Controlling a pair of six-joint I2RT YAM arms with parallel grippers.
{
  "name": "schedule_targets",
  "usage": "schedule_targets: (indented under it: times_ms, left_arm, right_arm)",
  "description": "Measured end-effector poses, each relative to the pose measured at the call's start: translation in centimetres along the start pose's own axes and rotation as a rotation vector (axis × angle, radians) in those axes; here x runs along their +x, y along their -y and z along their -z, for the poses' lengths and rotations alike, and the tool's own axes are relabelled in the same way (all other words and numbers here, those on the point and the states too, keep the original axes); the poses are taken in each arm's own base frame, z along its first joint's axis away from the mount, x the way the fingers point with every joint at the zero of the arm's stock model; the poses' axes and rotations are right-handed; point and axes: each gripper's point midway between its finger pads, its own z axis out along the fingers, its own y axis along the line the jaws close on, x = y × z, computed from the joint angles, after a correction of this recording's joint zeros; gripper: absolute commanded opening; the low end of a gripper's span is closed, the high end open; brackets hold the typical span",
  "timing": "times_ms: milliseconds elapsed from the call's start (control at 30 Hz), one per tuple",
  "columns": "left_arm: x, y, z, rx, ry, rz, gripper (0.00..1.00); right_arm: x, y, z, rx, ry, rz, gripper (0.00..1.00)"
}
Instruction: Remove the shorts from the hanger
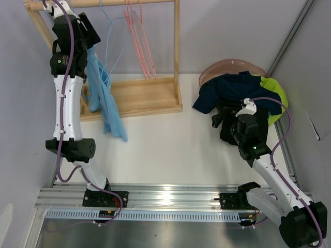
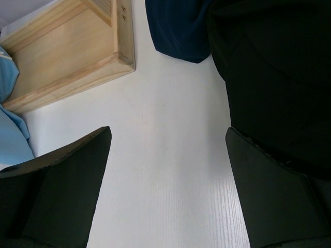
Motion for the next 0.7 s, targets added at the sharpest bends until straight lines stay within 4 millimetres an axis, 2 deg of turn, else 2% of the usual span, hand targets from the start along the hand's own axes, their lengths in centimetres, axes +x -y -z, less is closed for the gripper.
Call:
schedule_targets:
  times_ms: [200, 400, 433, 500, 533, 600, 633, 700]
  left_arm:
    - [-0.5, -0.4, -0.6, -0.011, 0.016, 0.006, 0.73]
    - [1.3, -2.0, -3.6, -0.056, -0.021, 0.008, 0.55]
    - [1.6, -2.3, -4.2, -0.063, -0.027, 0.012, 0.43]
    - [2.1, -2.7, -5.2, -0.073, -0.037, 0.021, 0.32]
    - [2.2, -2.8, -5.6, -0.073, -0.036, 0.024, 0.19]
    - [2.2, -2.5, -6.0, -0.064, -0.033, 0.029, 0.09]
    - [2.1, -2.4, -6.0, -0.058, -0.033, 0.031, 0.0]
    - [2.1, -2.3, -5.9, -0.054, -0.035, 0.033, 0.0]
  right_arm:
    - [1.0, 0.6, -0.8, 0.023, -0.036, 0.02, 0.99]
    - [1.7, 0.9, -1.3, 0.034, -0.058, 0.025, 0.99]
    - [1.8, 0.9, -1.4, 0.036, -0.061, 0.025, 0.99]
    - [2.0, 1.0, -1.6, 0.039, -0.068, 0.025, 0.99]
    - [2.1, 1.0, -1.7, 0.04, -0.07, 0.025, 0.99]
    - [2.2, 1.1, -1.9, 0.042, -0.073, 0.026, 0.99]
    - [2.3, 1.1, -1.9, 0.04, -0.071, 0.026, 0.99]
    - [2.4, 1.0, -2.1, 0.035, -0.07, 0.026, 1.0]
